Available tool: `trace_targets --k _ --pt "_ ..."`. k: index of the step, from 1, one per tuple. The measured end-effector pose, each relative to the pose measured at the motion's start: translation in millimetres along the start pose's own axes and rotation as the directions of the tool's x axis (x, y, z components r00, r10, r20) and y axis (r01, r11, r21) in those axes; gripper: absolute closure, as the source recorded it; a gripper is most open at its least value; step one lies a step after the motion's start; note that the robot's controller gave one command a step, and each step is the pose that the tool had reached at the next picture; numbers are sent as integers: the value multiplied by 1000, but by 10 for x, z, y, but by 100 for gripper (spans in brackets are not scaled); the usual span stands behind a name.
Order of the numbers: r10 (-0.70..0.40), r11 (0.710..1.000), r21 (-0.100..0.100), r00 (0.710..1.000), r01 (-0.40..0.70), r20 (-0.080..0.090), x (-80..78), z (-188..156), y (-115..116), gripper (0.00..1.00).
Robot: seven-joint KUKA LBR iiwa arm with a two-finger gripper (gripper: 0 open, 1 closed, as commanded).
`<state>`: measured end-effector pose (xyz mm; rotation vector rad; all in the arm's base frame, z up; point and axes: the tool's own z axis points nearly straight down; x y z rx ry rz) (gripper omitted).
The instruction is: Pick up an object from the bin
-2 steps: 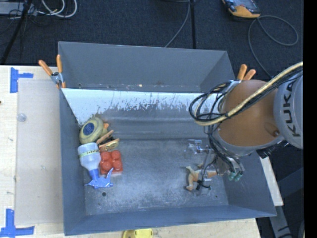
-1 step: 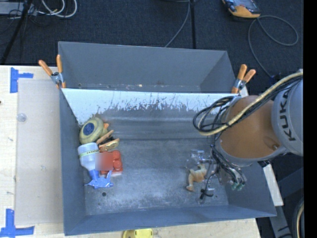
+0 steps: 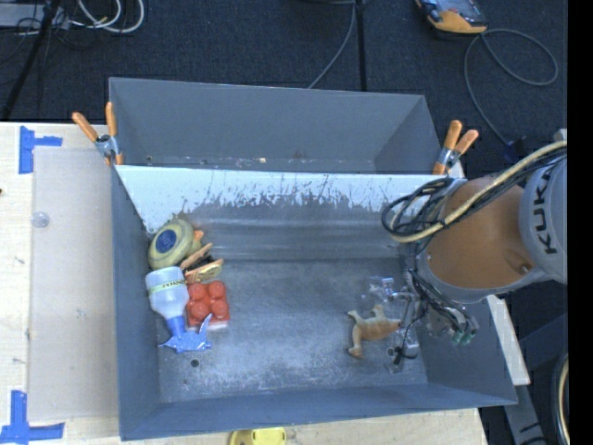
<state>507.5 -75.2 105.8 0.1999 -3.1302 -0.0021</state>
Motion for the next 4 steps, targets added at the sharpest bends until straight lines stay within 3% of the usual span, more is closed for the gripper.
trace_targets --k 1,2,3,4 --pt "96 995 -1 995 -96 -2 -76 368 -182 100" --pt "96 995 0 995 -96 -2 -76 368 -182 100" --pt "16 1000 -1 1000 -16 -2 -23 -912 -69 100" --pt "17 1000 -2 1000 -17 -3 -22 -910 -70 100"
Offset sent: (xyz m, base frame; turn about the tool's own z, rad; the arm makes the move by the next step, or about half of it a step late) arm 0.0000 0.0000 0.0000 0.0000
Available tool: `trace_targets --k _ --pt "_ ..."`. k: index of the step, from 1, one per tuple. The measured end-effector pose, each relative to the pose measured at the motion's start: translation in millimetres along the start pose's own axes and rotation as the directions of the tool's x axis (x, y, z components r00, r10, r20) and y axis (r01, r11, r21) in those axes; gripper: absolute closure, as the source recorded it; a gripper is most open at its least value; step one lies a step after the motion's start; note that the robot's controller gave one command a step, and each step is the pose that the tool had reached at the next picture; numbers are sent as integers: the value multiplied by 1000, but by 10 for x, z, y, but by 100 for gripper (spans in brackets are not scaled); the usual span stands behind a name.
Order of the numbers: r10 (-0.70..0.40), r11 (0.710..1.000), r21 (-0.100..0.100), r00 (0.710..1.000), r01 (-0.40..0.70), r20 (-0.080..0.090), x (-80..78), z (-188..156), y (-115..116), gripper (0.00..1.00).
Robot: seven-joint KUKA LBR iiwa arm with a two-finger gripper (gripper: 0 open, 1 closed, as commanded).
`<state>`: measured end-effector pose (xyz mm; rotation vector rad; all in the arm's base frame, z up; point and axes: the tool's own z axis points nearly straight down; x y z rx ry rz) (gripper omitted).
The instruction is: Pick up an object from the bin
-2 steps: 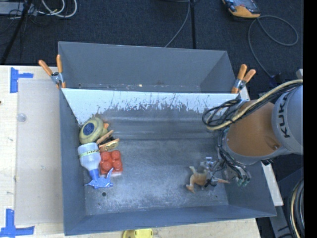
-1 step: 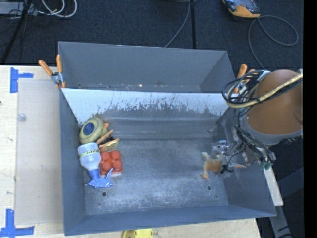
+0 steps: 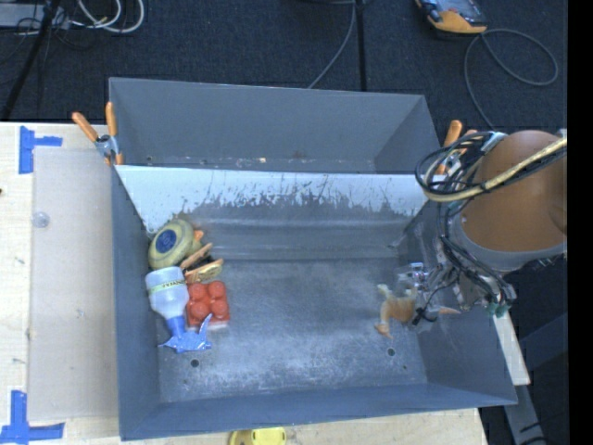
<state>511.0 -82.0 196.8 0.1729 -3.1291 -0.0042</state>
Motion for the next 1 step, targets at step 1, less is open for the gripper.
trace_targets --k 1 --pt "32 999 0 999 -32 0 153 -1024 -47 100"
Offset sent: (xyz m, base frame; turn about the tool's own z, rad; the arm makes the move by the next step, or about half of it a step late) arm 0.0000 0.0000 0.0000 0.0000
